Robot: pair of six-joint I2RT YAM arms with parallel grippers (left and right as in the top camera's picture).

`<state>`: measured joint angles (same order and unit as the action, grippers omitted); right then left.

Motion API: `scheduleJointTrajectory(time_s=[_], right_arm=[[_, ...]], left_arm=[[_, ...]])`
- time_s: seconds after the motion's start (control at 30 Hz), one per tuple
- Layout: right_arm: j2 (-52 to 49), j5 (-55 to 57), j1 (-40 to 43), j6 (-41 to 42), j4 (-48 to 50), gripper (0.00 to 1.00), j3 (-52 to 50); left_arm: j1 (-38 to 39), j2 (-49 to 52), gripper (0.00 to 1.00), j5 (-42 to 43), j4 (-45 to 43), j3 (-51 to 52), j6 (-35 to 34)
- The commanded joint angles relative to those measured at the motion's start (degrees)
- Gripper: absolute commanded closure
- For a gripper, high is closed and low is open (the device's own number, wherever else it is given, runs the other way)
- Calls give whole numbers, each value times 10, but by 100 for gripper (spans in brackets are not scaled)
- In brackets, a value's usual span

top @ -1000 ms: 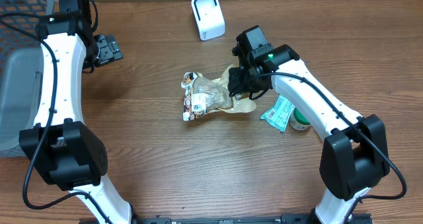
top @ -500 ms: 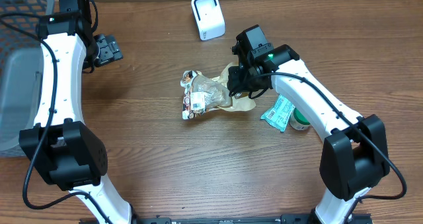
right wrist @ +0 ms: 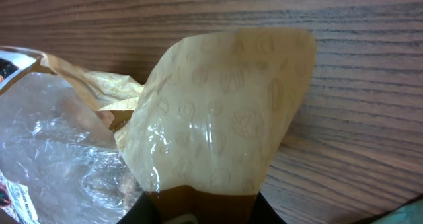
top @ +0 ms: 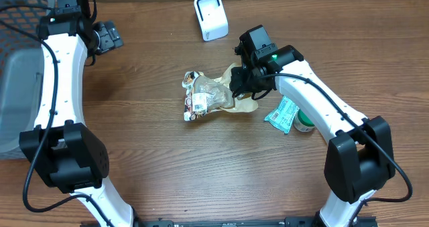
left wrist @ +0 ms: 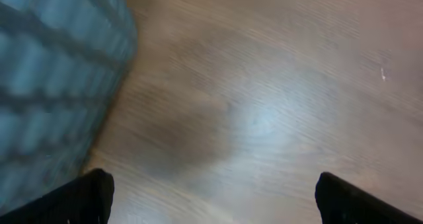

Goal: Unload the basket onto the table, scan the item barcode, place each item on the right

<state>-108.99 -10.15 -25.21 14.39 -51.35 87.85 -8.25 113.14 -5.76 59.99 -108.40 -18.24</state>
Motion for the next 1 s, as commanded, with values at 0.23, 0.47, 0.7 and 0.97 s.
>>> scheduleJointTrajectory(time_s=[0.23,0.47,0.7,0.97], right_arm=[[21,-142,10,25,31,85,15],[21,-250,58,56,65,86,15],[21,-277,77,59,83,86,15],[21,-336,77,84,133,86,15]], left_arm=[[39,-9,22,483,87,3,198],[108,-9,7,483,106,3,235],[144,-9,6,460,114,3,235],[157,-9,26,458,114,3,235]])
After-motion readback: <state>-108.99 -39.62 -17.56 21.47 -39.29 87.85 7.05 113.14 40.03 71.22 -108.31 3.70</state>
